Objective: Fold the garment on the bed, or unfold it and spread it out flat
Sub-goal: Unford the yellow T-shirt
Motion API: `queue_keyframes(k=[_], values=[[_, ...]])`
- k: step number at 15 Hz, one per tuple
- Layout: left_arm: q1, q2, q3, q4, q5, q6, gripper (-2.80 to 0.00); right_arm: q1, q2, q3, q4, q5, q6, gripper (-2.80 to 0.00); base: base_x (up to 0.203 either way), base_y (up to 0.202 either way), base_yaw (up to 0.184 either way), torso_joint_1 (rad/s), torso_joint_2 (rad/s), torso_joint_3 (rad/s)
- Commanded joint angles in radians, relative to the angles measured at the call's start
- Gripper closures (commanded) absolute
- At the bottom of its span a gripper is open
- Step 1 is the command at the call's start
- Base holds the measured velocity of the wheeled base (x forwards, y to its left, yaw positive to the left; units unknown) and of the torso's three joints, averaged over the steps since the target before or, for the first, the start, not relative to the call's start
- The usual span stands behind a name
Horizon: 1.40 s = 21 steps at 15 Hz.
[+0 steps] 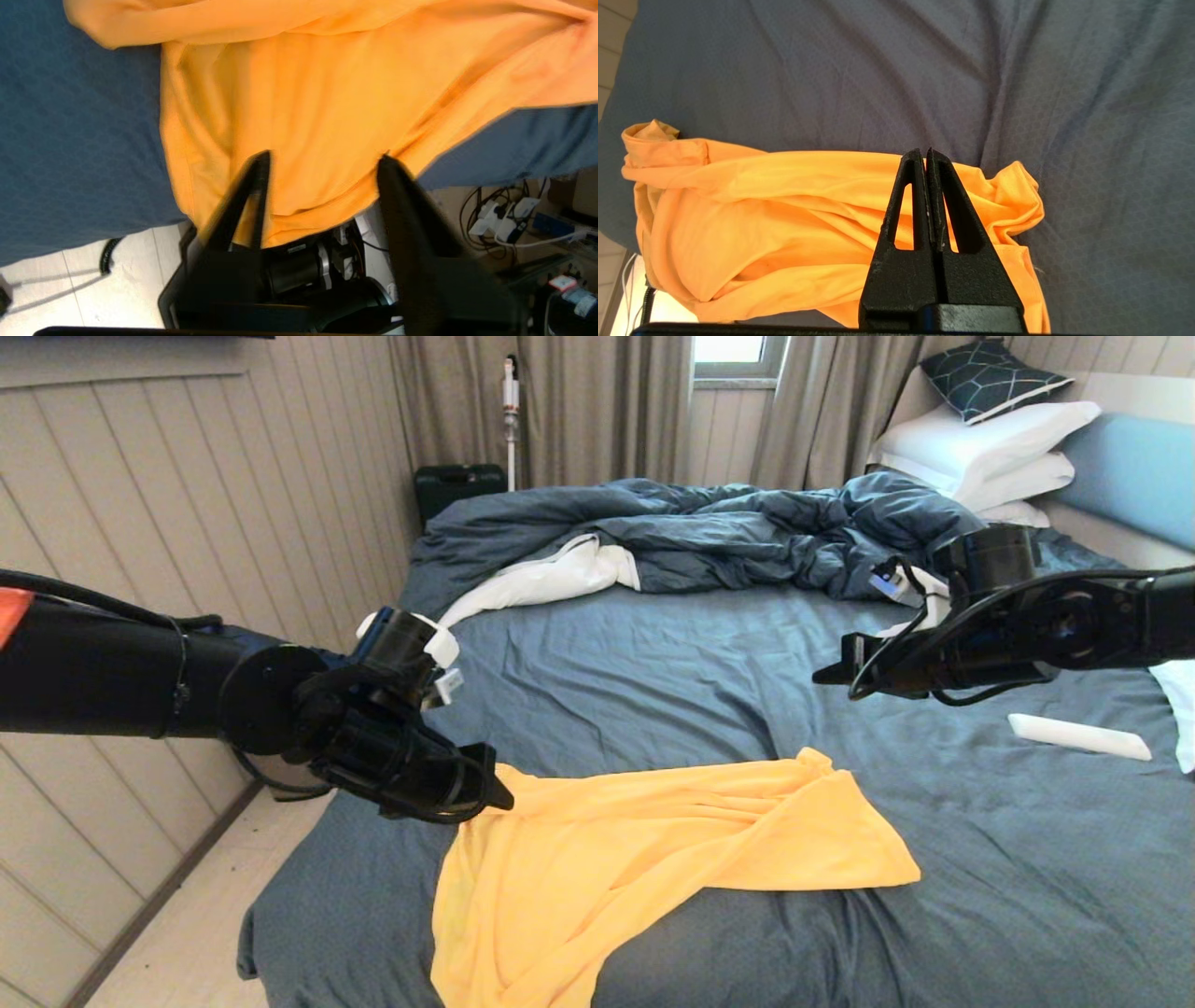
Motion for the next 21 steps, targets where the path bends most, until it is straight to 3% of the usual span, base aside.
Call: queue_keyframes(k=[1,5,7,9,10,12,14,19,21], values=[[0.021,0.037,0.012,0.001,-0.001,-0.005,0.00,0.002,0.002,0.001,0.002,0.003,0.001,0.00,0.000,0.000,0.000,0.000,0.00,0.000],[0.028,0.046,0.030,-0.027,0.000,-0.027,0.00,0.024,0.008,-0.003,0.022,-0.009,0.008,0.00,0.000,0.000,0.000,0.000,0.00,0.000],[0.028,0.050,0.019,-0.043,0.016,-0.115,0.00,0.055,-0.004,-0.006,0.133,-0.015,0.015,0.00,0.000,0.000,0.000,0.000,0.00,0.000],[0.030,0.051,0.029,-0.045,0.051,-0.127,0.00,0.086,-0.021,-0.012,0.275,-0.019,0.023,0.00,0.000,0.000,0.000,0.000,0.00,0.000],[0.028,0.051,0.035,-0.045,0.051,-0.129,0.00,0.103,-0.026,-0.019,0.328,-0.032,0.024,-2.80,0.000,0.000,0.000,0.000,0.00,0.000],[0.028,0.046,0.056,-0.048,0.049,-0.136,0.00,0.156,-0.037,-0.027,0.411,-0.068,0.026,-2.80,0.000,0.000,0.000,0.000,0.00,0.000],[0.028,0.070,0.069,-0.077,0.051,-0.141,0.00,0.226,-0.032,-0.027,0.475,-0.162,0.026,-2.80,0.000,0.000,0.000,0.000,0.00,0.000],[0.024,0.104,0.077,-0.106,0.047,-0.172,0.00,0.290,0.059,-0.105,0.683,-0.247,0.085,-2.80,0.000,0.000,0.000,0.000,0.00,0.000],[0.024,0.109,0.086,-0.117,0.047,-0.173,0.00,0.290,0.065,-0.091,0.690,-0.291,0.117,-2.80,0.000,0.000,0.000,0.000,0.00,0.000]])
